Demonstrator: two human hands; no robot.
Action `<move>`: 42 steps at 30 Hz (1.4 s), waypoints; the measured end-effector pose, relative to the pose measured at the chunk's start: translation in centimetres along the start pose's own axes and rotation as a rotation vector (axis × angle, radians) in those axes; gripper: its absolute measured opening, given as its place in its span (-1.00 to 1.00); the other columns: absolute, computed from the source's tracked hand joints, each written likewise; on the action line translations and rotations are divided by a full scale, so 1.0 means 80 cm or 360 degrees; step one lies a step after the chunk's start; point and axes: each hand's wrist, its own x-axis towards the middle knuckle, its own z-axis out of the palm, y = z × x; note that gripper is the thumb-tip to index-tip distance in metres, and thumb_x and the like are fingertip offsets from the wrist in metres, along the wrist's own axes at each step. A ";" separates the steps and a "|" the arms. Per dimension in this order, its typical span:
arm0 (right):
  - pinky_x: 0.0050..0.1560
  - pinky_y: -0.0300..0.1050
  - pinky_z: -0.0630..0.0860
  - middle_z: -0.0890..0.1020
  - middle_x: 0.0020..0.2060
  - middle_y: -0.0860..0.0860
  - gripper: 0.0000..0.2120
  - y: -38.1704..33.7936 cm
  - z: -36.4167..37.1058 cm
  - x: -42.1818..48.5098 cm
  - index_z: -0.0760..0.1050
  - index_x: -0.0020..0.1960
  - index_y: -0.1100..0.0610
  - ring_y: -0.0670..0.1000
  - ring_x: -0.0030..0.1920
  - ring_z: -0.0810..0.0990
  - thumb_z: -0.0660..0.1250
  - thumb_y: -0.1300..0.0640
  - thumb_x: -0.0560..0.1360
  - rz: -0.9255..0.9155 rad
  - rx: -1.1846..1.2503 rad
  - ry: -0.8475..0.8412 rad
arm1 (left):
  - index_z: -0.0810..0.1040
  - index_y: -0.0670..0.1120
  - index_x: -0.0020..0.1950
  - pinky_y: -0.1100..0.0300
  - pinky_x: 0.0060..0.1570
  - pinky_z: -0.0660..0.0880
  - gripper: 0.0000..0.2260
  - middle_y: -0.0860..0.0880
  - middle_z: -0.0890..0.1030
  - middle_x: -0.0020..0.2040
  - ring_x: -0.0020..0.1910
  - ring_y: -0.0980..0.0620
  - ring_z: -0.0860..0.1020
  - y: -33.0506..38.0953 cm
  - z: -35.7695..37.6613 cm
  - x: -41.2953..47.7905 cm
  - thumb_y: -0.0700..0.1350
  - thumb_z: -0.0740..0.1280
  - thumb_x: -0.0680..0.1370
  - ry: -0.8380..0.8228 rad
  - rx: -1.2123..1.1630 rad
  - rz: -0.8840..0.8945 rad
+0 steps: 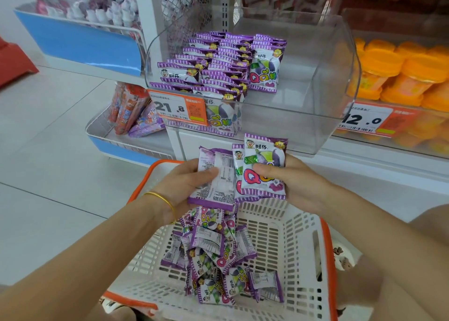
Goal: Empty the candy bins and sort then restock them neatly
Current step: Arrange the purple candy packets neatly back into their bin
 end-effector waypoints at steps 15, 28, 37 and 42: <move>0.08 0.04 0.59 0.65 0.08 0.19 -0.56 -0.003 0.025 -0.002 0.53 0.19 0.20 0.12 -0.01 0.66 0.37 0.16 0.33 0.0149 0.0403 -0.0228 | 0.62 -0.11 0.07 -0.06 0.19 0.47 -0.58 -0.14 0.67 0.06 0.09 -0.14 0.61 0.009 0.024 -0.003 0.17 0.14 0.57 -0.0041 -0.0239 -0.0006; -0.12 -0.04 0.65 0.68 -0.01 0.19 -0.56 -0.006 0.021 -0.001 0.52 0.17 0.25 0.09 -0.13 0.69 0.38 0.25 0.29 0.0172 0.0657 -0.0054 | 0.54 -0.17 -0.01 0.18 -0.24 0.40 -0.86 -0.09 0.58 -0.19 -0.20 -0.04 0.50 0.006 0.010 0.005 -0.21 0.19 0.62 0.0044 -0.0107 0.0219; -0.03 0.05 0.63 0.63 0.10 0.22 -0.53 -0.002 0.016 0.002 0.51 0.23 0.23 0.14 -0.04 0.67 0.38 0.25 0.32 0.0123 0.0565 -0.0017 | 0.51 -0.04 0.16 0.03 0.01 0.56 -0.68 -0.07 0.58 -0.01 -0.02 -0.08 0.57 0.019 -0.004 0.003 -0.33 0.37 0.48 0.0134 0.0718 0.0402; 0.17 -0.04 0.54 0.67 0.05 0.14 -0.66 -0.005 0.013 -0.002 0.54 0.17 0.23 0.09 0.07 0.65 0.39 0.35 0.40 -0.0082 -0.0016 0.0091 | 0.48 -0.10 0.02 0.09 -0.19 0.50 -0.78 -0.03 0.55 -0.21 -0.26 -0.02 0.51 0.026 -0.011 0.004 -0.07 0.44 0.46 0.0441 0.1015 0.0577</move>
